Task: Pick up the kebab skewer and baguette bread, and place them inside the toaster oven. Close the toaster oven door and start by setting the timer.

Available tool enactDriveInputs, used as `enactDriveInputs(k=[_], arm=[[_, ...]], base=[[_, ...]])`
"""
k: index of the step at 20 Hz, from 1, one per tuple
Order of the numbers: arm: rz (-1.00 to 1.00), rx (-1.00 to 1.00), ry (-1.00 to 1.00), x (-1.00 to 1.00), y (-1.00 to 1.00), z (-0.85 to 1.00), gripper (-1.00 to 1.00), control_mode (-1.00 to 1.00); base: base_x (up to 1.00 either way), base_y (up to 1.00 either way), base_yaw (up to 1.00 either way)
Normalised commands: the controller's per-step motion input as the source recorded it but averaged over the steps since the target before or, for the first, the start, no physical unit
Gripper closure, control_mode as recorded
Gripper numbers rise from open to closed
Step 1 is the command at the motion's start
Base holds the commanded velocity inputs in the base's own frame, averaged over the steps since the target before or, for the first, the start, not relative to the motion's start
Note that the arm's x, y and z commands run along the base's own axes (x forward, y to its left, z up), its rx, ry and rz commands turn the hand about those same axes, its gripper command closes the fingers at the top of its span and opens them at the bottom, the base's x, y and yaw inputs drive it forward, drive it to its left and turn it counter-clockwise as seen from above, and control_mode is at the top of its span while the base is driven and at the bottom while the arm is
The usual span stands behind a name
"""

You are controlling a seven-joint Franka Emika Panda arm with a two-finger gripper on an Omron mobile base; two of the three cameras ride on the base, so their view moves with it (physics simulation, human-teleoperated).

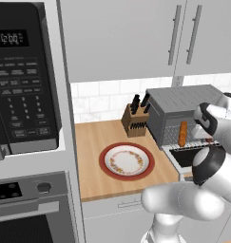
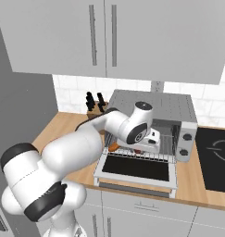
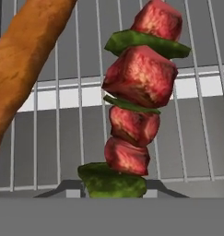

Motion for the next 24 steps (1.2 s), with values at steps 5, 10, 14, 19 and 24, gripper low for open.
enactDriveInputs(k=[5, 10, 14, 19, 24], arm=[[0.00, 0.00, 0.00, 0.11, 0.00, -0.09, 1.00, -1.00], [0.00, 0.00, 0.00, 0.19, 0.00, -0.08, 1.00, -1.00], [0.00, 0.00, 0.00, 0.17, 0.00, -0.14, -1.00, -1.00], [0.00, 0.00, 0.00, 0.05, -0.01, -0.14, -1.00, -1.00], [0.00, 0.00, 0.00, 0.02, -0.03, -0.07, -1.00, -1.00]], base=[[0.00, 0.00, 0.00], [0.00, 0.00, 0.00], [0.00, 0.00, 0.00], [0.00, 0.00, 0.00], [0.00, 0.00, 0.00]])
